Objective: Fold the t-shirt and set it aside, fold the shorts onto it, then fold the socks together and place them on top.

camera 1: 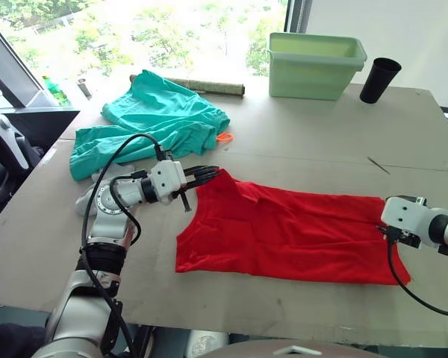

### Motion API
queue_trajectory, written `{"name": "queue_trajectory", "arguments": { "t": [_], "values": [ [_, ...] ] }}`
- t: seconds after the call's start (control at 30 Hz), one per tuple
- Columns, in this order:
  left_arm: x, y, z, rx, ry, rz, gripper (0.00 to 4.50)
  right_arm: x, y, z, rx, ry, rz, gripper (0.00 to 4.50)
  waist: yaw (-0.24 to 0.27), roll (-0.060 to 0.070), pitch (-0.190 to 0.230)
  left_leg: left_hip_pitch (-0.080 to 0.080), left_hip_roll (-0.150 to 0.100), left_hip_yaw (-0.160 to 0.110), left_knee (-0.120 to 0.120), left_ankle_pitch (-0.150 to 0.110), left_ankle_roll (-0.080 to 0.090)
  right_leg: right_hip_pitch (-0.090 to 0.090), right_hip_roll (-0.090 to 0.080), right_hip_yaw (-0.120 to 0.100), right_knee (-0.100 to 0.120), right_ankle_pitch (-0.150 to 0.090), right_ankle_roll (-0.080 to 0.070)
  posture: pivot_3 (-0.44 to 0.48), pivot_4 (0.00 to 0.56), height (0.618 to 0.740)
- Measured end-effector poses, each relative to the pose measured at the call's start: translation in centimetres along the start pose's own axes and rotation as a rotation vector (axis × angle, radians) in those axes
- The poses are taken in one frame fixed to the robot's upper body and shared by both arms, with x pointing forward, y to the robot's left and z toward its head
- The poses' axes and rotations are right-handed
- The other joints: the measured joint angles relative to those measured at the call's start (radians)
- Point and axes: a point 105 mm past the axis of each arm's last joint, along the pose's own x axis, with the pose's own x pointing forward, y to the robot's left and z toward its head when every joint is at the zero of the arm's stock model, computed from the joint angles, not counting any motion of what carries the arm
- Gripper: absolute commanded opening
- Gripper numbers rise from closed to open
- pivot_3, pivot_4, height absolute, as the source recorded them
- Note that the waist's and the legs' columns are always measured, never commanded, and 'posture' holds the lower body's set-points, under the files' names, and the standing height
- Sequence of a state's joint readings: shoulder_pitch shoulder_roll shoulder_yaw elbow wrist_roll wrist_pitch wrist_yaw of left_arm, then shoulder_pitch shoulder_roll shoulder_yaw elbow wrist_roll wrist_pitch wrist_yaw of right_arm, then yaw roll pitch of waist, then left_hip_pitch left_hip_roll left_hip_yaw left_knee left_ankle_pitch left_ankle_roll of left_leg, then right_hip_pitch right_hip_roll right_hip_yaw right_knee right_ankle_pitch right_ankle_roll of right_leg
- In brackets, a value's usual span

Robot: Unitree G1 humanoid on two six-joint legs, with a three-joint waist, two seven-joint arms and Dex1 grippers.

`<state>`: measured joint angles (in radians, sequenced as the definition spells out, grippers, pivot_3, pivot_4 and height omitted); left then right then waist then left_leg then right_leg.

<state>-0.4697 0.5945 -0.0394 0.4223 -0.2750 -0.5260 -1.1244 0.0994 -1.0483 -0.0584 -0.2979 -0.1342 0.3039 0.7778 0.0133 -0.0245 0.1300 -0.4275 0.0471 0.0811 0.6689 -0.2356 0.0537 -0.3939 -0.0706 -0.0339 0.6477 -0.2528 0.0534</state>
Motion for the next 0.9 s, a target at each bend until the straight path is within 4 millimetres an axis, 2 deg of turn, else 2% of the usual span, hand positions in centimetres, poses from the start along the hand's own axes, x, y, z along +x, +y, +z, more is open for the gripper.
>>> {"name": "queue_trajectory", "arguments": {
  "t": [0.13,0.27,0.4,0.9],
  "values": [
    [0.0,0.0,-0.1,0.002,0.006,0.000,0.00,0.3,0.1,-0.2,-0.033,0.010,0.006,1.76,0.001,0.000,0.000,0.000,0.000,0.000,0.000,0.000,0.000,0.000,0.000,0.000,-0.001,0.000,0.000,0.000,0.150,0.740],
    [0.1,0.0,-0.1,0.004,0.011,0.005,0.00,0.5,0.3,-0.3,-0.048,0.021,0.019,1.76,0.000,0.000,0.000,0.000,0.000,0.000,0.000,0.000,0.000,0.000,0.000,0.000,-0.001,0.000,0.000,0.000,0.150,0.740],
    [0.3,-0.1,-0.1,-0.001,0.003,0.008,0.00,0.4,-0.2,0.1,-0.052,0.017,0.017,0.16,-0.001,0.000,0.000,0.000,0.000,0.000,0.000,0.000,0.000,0.000,0.000,0.000,-0.001,0.000,0.000,0.000,0.150,0.740],
    [0.0,-0.1,-0.6,0.016,0.026,0.019,0.00,-0.2,-0.5,1.6,-0.031,-0.016,0.029,0.07,0.000,0.000,0.000,0.000,0.000,0.000,0.000,0.000,0.000,0.000,0.000,0.000,-0.001,0.000,0.000,0.000,0.150,0.740]
  ]
}}
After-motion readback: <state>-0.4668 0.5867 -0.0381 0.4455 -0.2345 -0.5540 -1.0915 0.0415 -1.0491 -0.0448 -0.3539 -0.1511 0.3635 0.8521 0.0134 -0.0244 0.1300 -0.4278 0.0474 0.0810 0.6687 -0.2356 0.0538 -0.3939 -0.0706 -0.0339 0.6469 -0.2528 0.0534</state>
